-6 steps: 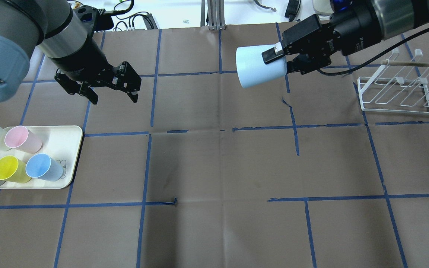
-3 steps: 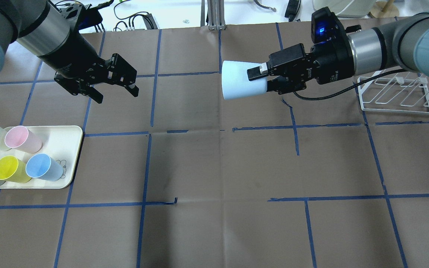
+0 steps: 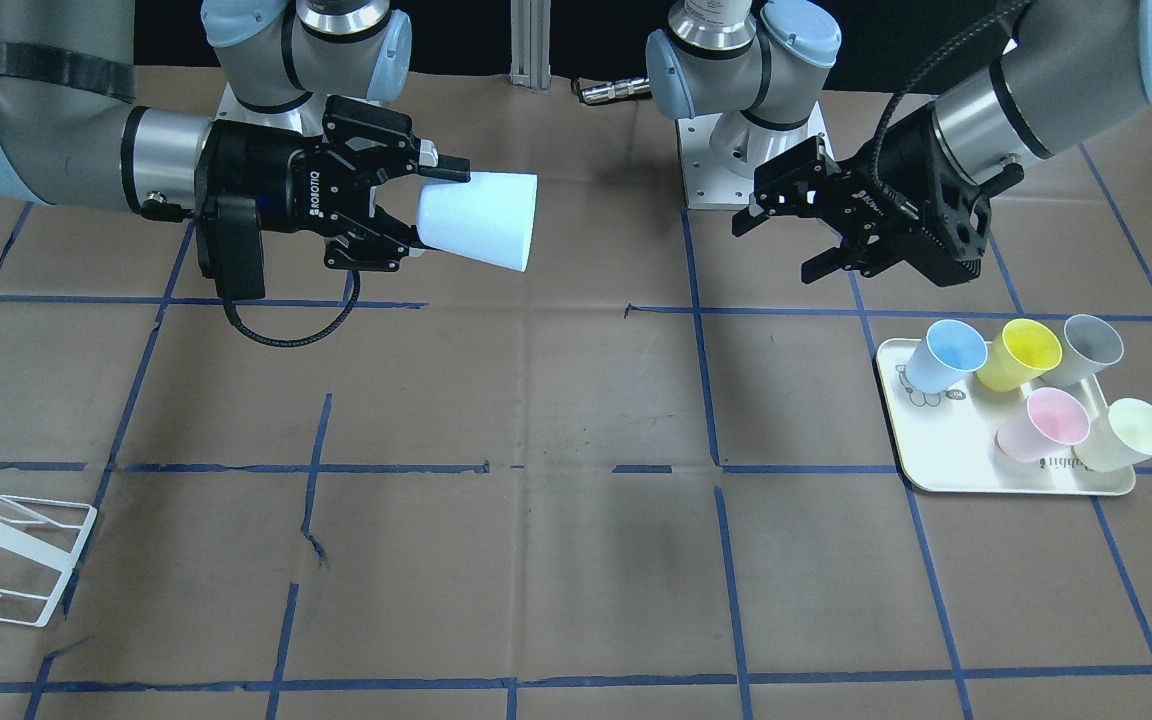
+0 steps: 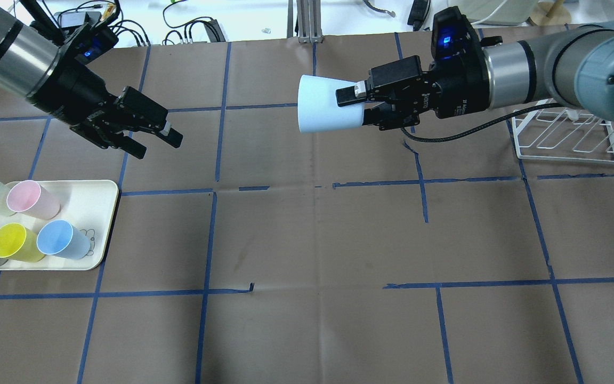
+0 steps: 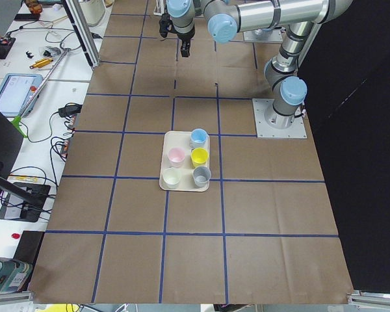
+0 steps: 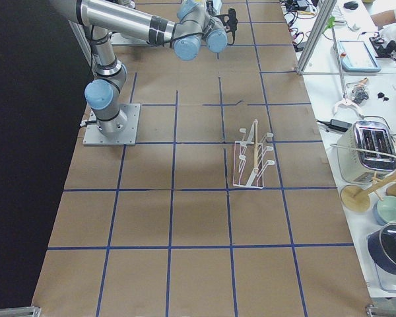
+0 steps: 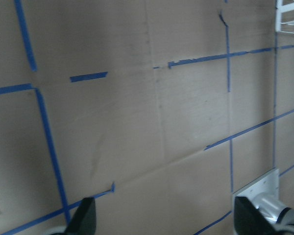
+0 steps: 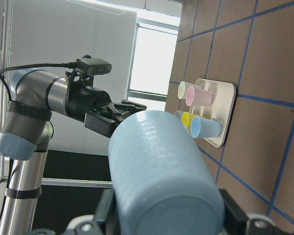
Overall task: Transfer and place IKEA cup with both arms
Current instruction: 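Carry the cup toward the table center while the left gripper approaches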
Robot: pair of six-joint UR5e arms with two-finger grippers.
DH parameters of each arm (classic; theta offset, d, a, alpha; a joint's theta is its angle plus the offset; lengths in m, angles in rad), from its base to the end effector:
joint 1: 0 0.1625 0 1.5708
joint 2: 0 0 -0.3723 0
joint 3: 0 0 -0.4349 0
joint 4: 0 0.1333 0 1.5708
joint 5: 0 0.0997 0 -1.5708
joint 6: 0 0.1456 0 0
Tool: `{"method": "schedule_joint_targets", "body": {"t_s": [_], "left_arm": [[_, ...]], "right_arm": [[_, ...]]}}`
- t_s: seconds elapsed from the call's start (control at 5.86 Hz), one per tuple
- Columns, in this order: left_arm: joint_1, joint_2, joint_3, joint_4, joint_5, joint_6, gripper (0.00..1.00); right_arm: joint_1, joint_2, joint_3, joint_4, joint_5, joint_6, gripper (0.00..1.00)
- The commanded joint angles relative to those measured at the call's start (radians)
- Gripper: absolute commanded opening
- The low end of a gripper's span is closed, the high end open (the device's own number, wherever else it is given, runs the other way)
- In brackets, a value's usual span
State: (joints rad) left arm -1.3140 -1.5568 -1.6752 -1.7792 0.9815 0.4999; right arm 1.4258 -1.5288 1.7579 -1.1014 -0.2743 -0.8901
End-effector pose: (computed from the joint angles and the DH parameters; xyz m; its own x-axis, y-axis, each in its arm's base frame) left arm -0.0834 -0.5260 0.3505 -0.7856 0.1189 0.6073 0.1525 0.9883 0.0038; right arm 0.1998 -0.5245 0.3414 -0.1984 -0.1788 -0.9637 -0.0692 0.9833 -0.1682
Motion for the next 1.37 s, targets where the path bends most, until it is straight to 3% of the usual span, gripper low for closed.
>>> {"method": "schedule_joint_targets", "body": {"t_s": [0.0,0.34,0.68,1.2], "left_arm": [[0.006,0.003,-0.078,-0.009,-0.270,0.045,0.98],[-0.016,0.006,-0.122,-0.014,-0.633,0.046,0.98],[-0.049,-0.024,-0.137,-0.003,-0.761,0.051,0.98],[-0.108,-0.049,-0.091,0.009,-0.669,0.023,0.98]], "right_arm": [[0.004,0.001,0.000,0.000,0.009,0.000,0.46],[0.002,0.001,0.000,0.000,0.011,0.000,0.46],[0.002,-0.001,0.000,0.000,0.012,0.000,0.46],[0.002,-0.001,-0.001,0.000,0.014,0.000,0.45]]}}
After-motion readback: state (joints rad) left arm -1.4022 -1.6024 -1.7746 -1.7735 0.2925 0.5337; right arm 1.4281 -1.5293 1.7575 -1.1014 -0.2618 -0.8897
